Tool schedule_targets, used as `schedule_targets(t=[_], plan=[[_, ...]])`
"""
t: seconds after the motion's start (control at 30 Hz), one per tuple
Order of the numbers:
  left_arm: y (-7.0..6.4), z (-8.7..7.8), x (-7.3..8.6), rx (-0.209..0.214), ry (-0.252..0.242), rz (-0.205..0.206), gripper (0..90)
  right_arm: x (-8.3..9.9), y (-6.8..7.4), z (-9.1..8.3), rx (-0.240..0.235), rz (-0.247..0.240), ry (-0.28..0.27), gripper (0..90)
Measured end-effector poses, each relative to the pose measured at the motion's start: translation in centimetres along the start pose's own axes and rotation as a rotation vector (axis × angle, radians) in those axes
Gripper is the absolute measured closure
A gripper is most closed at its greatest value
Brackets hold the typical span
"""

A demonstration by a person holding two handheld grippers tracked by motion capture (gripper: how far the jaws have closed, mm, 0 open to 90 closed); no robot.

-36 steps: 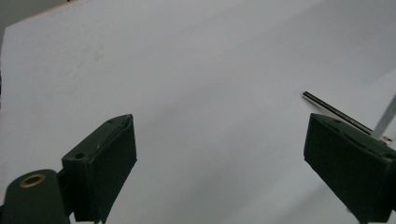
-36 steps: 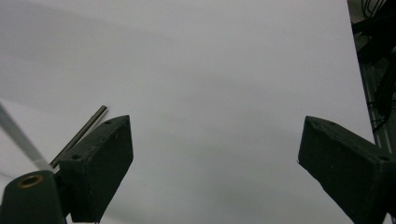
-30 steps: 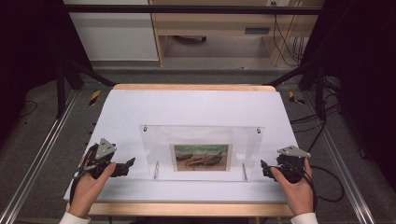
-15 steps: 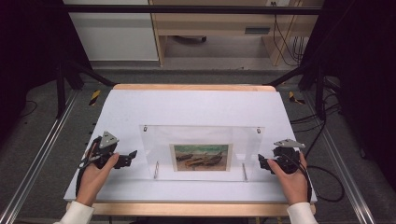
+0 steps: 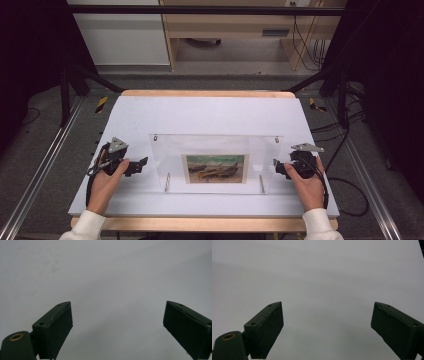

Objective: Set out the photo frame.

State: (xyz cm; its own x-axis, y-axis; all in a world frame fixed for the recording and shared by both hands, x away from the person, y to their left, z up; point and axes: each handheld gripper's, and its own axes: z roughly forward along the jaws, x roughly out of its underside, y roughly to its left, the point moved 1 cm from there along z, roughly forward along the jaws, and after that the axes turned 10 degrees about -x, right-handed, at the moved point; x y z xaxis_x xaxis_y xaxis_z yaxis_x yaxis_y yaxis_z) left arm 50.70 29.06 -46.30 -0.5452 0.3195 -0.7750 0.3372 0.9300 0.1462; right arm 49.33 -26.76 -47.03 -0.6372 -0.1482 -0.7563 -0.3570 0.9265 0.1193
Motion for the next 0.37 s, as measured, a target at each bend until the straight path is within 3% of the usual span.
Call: schedule_targets(t=[0.13,0.37], plan=[[0.2,0.1,0.2,-0.021,-0.005,-0.004,8.2,-0.2,-0.1,0.6,0.004,0.037,-0.023,12.7],[0.0,-0.6,1.1,-0.043,-0.031,-0.001,7.7,0.5,0.3,0.8,0.051,0.011,-0.036,12.9]])
